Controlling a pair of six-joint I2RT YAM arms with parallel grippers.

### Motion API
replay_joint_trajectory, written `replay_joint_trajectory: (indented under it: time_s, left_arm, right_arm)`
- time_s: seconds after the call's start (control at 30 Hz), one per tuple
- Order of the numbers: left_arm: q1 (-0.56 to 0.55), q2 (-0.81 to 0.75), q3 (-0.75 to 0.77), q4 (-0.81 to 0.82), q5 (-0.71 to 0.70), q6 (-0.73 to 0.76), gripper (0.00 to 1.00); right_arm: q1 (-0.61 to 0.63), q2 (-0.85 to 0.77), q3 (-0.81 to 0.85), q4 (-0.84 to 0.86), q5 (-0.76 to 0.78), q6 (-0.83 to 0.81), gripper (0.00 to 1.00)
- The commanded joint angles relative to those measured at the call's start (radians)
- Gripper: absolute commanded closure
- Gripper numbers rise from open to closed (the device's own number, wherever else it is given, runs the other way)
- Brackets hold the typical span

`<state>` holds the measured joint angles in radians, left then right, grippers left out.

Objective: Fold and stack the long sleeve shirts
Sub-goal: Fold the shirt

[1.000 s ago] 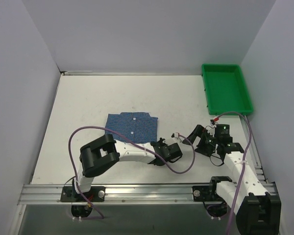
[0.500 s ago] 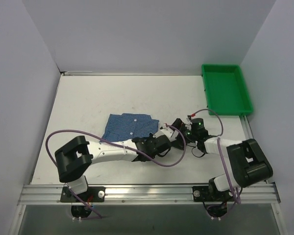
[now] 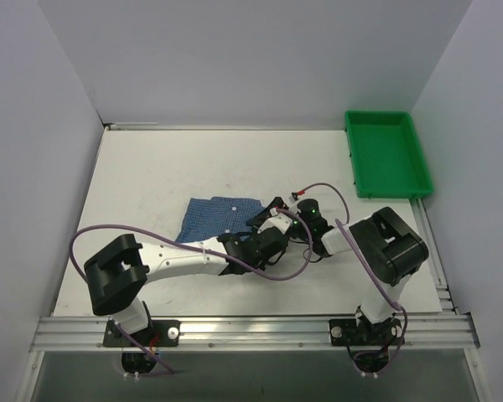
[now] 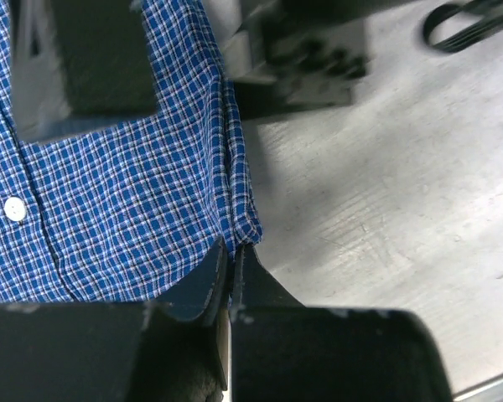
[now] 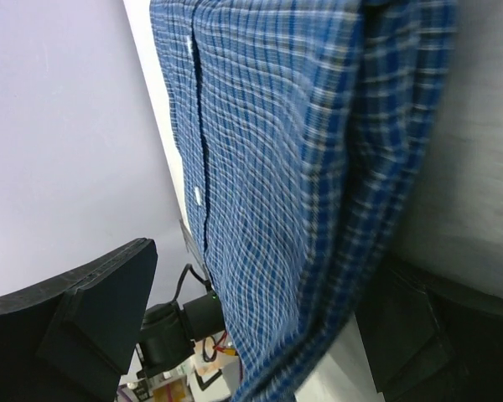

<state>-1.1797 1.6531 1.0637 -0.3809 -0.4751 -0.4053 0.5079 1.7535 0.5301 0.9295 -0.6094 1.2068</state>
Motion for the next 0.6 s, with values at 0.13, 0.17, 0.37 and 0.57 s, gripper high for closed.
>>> replay_joint_trajectory:
  time_s: [0.13, 0.17, 0.37, 0.57]
  left_arm:
    - [0.005, -0.084, 0.001, 0.083, 0.053, -0.038, 0.98]
    - [0.005, -0.088, -0.004, 0.086, 0.058, -0.04, 0.98]
    - [0.005, -0.088, -0.025, 0.112, 0.082, -0.095, 0.96]
    - [0.012, -0.107, -0.022, 0.108, 0.09, -0.153, 0.84]
  right_arm:
    - [0.053, 0.116, 0.06, 0.025, 0.059, 0.027, 0.06]
    - [0.055, 0.132, 0.074, 0.028, 0.057, 0.022, 0.08]
    - [0.057, 0.159, 0.079, 0.066, 0.05, 0.023, 0.35]
    - [0.037, 0.126, 0.053, 0.074, 0.033, -0.003, 0.87]
